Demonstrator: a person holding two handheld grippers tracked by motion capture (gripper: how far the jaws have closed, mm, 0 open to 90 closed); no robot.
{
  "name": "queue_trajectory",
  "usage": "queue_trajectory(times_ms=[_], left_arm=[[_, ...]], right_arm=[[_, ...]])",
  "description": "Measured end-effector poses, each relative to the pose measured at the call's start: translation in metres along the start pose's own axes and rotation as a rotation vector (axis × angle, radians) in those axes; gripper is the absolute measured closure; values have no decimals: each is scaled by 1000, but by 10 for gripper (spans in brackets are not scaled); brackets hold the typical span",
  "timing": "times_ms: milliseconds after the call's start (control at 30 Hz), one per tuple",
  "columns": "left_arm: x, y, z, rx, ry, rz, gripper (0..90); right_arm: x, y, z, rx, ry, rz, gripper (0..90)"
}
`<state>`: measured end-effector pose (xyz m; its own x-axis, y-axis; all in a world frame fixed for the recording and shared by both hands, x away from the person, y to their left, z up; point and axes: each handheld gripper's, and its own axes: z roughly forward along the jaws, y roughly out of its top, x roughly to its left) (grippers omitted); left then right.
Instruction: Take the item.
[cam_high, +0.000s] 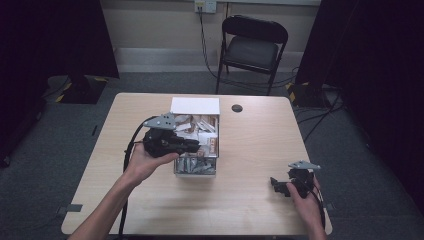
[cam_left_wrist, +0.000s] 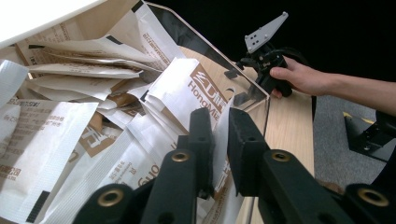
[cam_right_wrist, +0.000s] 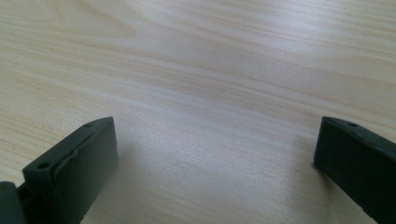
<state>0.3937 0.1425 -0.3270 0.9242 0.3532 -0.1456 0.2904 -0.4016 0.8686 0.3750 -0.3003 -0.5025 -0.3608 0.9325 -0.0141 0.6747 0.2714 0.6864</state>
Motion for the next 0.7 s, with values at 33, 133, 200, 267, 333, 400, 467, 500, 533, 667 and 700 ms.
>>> queue_trajectory(times_ms=[33,133,200,267,333,400,467,500,533,667,700], left_arm=[[0,0,0,-3,-5,-5,830],[2,-3,0,-12,-1,-22,861],[2,-3,-2,-15,15,-31,900],[2,-3,-2,-18,18,-31,900],[2,-3,-3,-18,10,-26,900],[3,-3,-5,-31,10,-35,900],[5,-3,-7,-40,15,-41,900],[5,-3,-7,-40,15,-41,900],[5,-3,-8,-43,20,-43,900],[6,-4,-10,-55,17,-54,900],[6,-4,-11,-56,18,-54,900]], right_arm=[[0,0,0,0,0,0,0],[0,0,0,0,0,0,0],[0,0,0,0,0,0,0],[0,0,0,0,0,0,0],[0,0,0,0,0,0,0],[0,0,0,0,0,0,0],[0,0,0,0,0,0,0],[0,0,0,0,0,0,0],[0,0,0,0,0,0,0],[0,0,0,0,0,0,0],[0,0,0,0,0,0,0]])
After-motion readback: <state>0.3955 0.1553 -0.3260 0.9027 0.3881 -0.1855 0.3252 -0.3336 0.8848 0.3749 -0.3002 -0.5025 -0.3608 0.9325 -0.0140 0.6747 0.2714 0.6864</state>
